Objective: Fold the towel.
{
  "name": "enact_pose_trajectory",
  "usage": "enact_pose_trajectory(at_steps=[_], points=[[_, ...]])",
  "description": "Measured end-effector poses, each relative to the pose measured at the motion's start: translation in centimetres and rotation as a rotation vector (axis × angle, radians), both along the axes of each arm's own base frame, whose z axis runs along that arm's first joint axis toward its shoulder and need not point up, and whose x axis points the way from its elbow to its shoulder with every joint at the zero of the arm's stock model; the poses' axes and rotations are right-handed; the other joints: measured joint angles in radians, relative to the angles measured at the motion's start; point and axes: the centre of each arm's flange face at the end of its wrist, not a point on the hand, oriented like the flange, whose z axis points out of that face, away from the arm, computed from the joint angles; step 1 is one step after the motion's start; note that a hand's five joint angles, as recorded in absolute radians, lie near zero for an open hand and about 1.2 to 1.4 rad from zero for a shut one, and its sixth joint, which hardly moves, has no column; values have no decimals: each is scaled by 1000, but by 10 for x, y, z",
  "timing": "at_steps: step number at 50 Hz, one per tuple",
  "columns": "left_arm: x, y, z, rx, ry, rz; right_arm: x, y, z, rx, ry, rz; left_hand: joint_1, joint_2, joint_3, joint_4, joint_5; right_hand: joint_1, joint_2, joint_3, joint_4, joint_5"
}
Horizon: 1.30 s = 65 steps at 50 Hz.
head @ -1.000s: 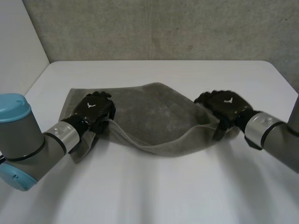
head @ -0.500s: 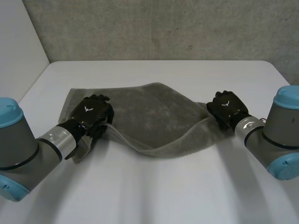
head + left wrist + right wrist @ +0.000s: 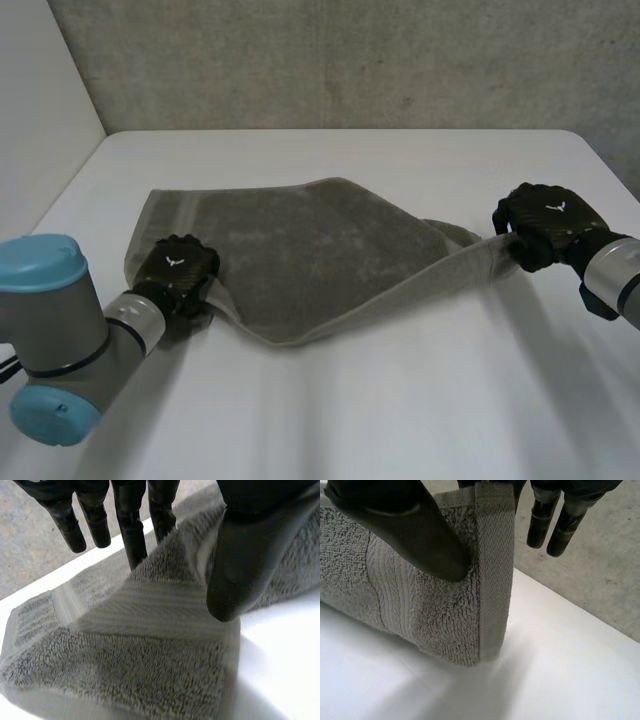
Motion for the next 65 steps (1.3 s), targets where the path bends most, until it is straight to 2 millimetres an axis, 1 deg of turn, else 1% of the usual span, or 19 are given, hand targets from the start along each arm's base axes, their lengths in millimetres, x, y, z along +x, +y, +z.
enact_pose_trajectory(at_steps=[5, 10, 17, 21, 24, 30, 35, 41, 48, 53, 56, 62, 65], points=[[-7, 5, -3, -5, -23, -30, -2, -1, -1, 7, -8, -5, 0, 0, 0, 0, -2, 0, 0, 0, 0, 0], [-17, 9, -1, -24, -6, -48, -1, 0, -2, 12, -9, -4, 0, 0, 0, 0, -3, 0, 0, 0, 0, 0], [-38, 16, 11, -42, 101, -59, -1, 1, -4, 20, -10, -6, -37, -35, 0, 0, -37, 0, 0, 0, 0, 0], [-45, 21, 16, -37, 141, -69, -2, 1, -5, 23, -11, -7, -109, -115, 0, 0, -116, 0, 0, 0, 0, 0], [-47, 23, 16, -34, 153, -74, -2, 1, -5, 22, -11, -8, -114, -120, 0, 0, -126, 0, 0, 0, 0, 0], [-50, 19, 11, -28, 151, -76, -3, 0, -3, 17, -11, -10, -114, -121, 0, 0, -128, 0, 0, 0, 0, 0], [-52, 11, 0, -21, 132, -69, -3, -1, -3, 17, -11, -12, -114, -121, 0, 0, -128, 0, 0, 0, 0, 0], [-51, 5, -12, -29, 74, -46, -2, 0, -4, 24, -18, -13, -114, -121, 0, 0, -117, 0, 0, 0, 0, 0], [-45, 0, -15, -77, -11, 10, -2, 0, -3, 28, -28, -15, -113, -118, 0, 0, -98, 0, 0, 0, 0, 0], [-38, -7, -9, -134, -43, 69, -3, -1, -1, 21, -32, -19, -112, -118, 0, 0, -91, 0, 0, 0, 0, 0], [-31, -12, -1, -174, -51, 110, -4, -1, 5, 10, -41, -24, -112, -118, 0, 0, -86, 0, 0, 0, 0, 0], [-17, -20, 11, -219, -56, 165, -7, -2, 13, -6, -64, -38, -112, -118, 0, 0, -84, 0, 0, 0, 0, 0], [-12, -22, 14, -226, -60, 179, -8, -2, 16, -12, -70, -42, -112, -118, 0, 0, -83, 0, 0, 0, 0, 0]])
